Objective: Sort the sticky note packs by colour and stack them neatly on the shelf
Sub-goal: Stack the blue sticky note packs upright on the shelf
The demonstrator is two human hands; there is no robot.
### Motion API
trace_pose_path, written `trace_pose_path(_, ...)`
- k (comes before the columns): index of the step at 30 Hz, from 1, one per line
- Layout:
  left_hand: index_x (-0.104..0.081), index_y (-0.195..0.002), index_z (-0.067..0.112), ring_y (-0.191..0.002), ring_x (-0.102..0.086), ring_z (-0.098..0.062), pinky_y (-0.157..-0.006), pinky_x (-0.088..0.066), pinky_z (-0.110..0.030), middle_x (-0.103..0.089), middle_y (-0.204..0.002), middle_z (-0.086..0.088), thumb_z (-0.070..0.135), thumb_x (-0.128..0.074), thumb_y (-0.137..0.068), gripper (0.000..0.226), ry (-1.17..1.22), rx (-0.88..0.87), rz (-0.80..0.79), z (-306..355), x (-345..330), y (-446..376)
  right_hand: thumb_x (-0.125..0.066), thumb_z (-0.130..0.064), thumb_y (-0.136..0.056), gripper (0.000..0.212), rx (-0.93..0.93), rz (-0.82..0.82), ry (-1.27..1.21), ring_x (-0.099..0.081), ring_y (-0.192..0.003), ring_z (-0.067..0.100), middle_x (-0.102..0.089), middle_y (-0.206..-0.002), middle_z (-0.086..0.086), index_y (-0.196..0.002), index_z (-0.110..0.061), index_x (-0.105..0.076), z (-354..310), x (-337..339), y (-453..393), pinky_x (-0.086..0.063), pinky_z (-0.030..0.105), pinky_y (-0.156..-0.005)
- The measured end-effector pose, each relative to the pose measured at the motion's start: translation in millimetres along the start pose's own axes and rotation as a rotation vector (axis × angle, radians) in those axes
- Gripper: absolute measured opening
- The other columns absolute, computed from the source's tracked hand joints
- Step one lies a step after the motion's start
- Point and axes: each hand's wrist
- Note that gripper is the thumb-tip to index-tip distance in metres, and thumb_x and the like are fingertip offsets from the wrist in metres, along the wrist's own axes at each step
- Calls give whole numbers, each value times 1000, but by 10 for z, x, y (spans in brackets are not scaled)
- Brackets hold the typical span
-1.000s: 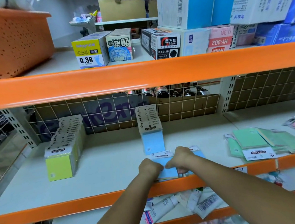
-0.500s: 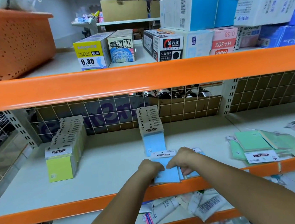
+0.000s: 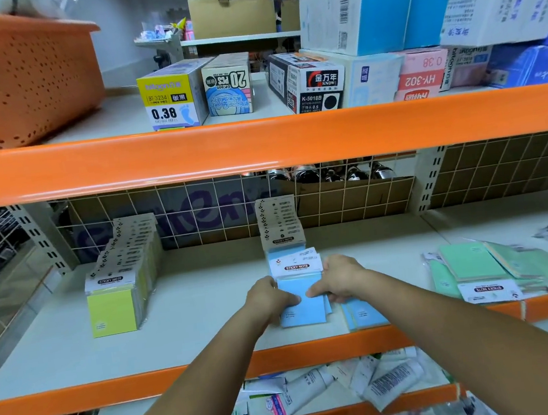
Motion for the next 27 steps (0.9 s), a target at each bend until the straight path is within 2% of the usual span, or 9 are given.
trace_pose_path(2,-50,-99,18,-93,-58,-19,-76,-52,-29,-59,-106,-2,13,-71,-83,27,1,-21,49,-14,-7,-38,-80,-27,-75,32,28,45,6,-68,-90,24,-67,-101,7,-84,-18,-51,-25,-15,1,-57,34,-75)
trace_pose_path(4,-50,-95,19,-92,-58,-19,-82,-54,-32,-59,-105,-1,13,-72,-82,26,-9,-31,69,-34,-12,-58,-79,-21,-76,35,26,39,-19,-68,-89,24,-65,-100,7,-80,-20,-43,-27,-25,-8,-55,32,-71)
trace_pose_path(7,-49,-88,19,-93,-60,-20,-82,-55,-34,-62,-110,-5,15,-73,-81,25,-46,-29,70,-60,-9,-88,-70,0,-75,28,-8,-72,-91,-64,-75,23,-67,-91,8,-96,-11,-55,37,-20,-54,-54,32,-67)
trace_pose_path(10,-53,-91,17,-95,-61,-21,-83,-56,-34,-63,-114,-6,18,-74,-81,24,-84,-6,67,-55,-4,-112,-47,18,-77,31,-33,-113,-160,-58,-69,23,-64,-72,4,-89,-9,-59,75,1,-97,-47,30,-62)
trace_pose_path(13,-51,-83,15,-98,-62,-25,-72,-55,-30,-63,-113,-9,12,-72,-81,21,-108,1,65,-15,16,-104,-41,20,-77,39,-36,-101,-203,-51,-55,19,-57,-61,1,-85,-13,-60,88,20,-145,-43,24,-50)
trace_pose_path(16,-48,-76,12,-86,-59,-26,-55,-46,-25,-63,-104,-13,4,-68,-79,22,-147,2,67,0,62,-87,-47,14,-83,32,-19,-171,-131,-43,-45,14,-57,-68,5,-90,-15,-57,119,38,-174,-37,23,-45)
trace_pose_path(18,-54,-83,9,-82,-56,-25,-58,-46,-26,-61,-98,-12,1,-67,-76,16,-151,-6,49,-23,92,-81,-51,8,-87,25,-15,-185,-143,-47,-43,12,-61,-76,7,-93,-16,-55,129,48,-192,-39,22,-45)
trace_pose_path(22,-62,-108,8,-82,-57,-28,-69,-50,-31,-61,-96,-10,-5,-63,-76,35,-150,-39,-9,-79,145,-44,-50,8,-88,24,2,-134,-253,-48,-48,13,-65,-87,10,-101,-11,-59,106,64,-258,-38,21,-43)
trace_pose_path(27,-61,-115,16,-74,-58,-26,-53,-46,-23,-64,-97,-11,-6,-58,-77,44,-134,-99,-40,-145,174,-1,-45,11,-90,24,67,-69,-339,-41,-49,13,-61,-85,9,-95,-8,-59,39,68,-330,-32,21,-42)
Point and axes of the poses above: each hand's wrist, its own y-axis away from the middle knuckle, its own x-axis out of the back of the hand, z = x × y
